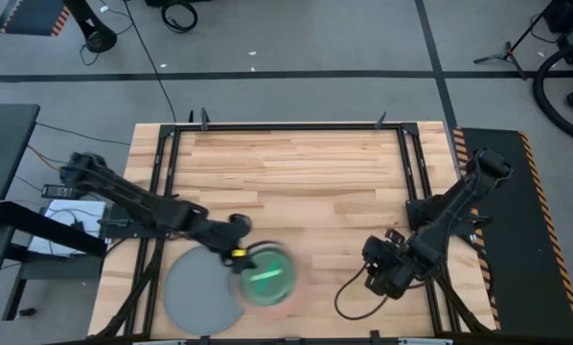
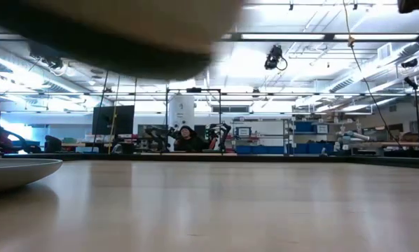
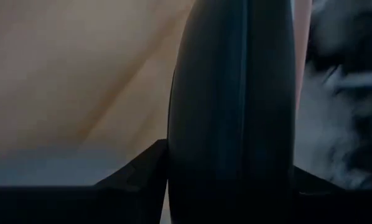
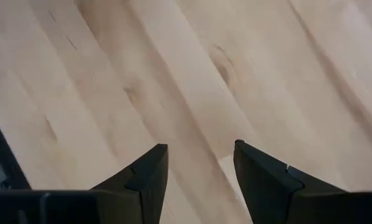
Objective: Stack plastic plates
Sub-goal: Stack the stacked plates on top of the gray plate
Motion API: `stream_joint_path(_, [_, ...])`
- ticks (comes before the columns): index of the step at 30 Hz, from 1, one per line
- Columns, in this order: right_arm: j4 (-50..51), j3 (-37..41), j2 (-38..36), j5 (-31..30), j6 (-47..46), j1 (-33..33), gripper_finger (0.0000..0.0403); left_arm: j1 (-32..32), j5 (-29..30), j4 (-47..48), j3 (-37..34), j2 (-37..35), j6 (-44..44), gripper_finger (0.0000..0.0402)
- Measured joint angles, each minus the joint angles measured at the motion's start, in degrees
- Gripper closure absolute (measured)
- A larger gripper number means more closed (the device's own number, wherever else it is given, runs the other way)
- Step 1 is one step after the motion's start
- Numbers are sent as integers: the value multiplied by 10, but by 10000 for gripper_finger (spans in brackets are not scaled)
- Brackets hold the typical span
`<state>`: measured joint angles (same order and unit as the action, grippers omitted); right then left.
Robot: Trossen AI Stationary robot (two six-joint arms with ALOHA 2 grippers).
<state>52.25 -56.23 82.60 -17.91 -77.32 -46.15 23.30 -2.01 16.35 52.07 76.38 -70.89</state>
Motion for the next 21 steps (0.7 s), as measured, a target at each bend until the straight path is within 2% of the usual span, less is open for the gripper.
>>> stream_joint_path(3, [4,0,4,0,-38,-16,213,24,-40,138,0,-72,-6,221])
stream_joint_path(6, [3,0,7,0,-82,-20,213,53,-45,250,0,-141,-13,221])
stream_joint_path(12, [-5,0,7,-22,-161,-11,213,89,-52,404,0,-217,26,221])
stream_joint_path(16, [-22,0,7,-24,-199,13,213,87,-90,455,0,-213,110,221])
stream_joint_path(21, [-81,0,7,-23,-217,51,215,67,-128,419,0,-186,217,221])
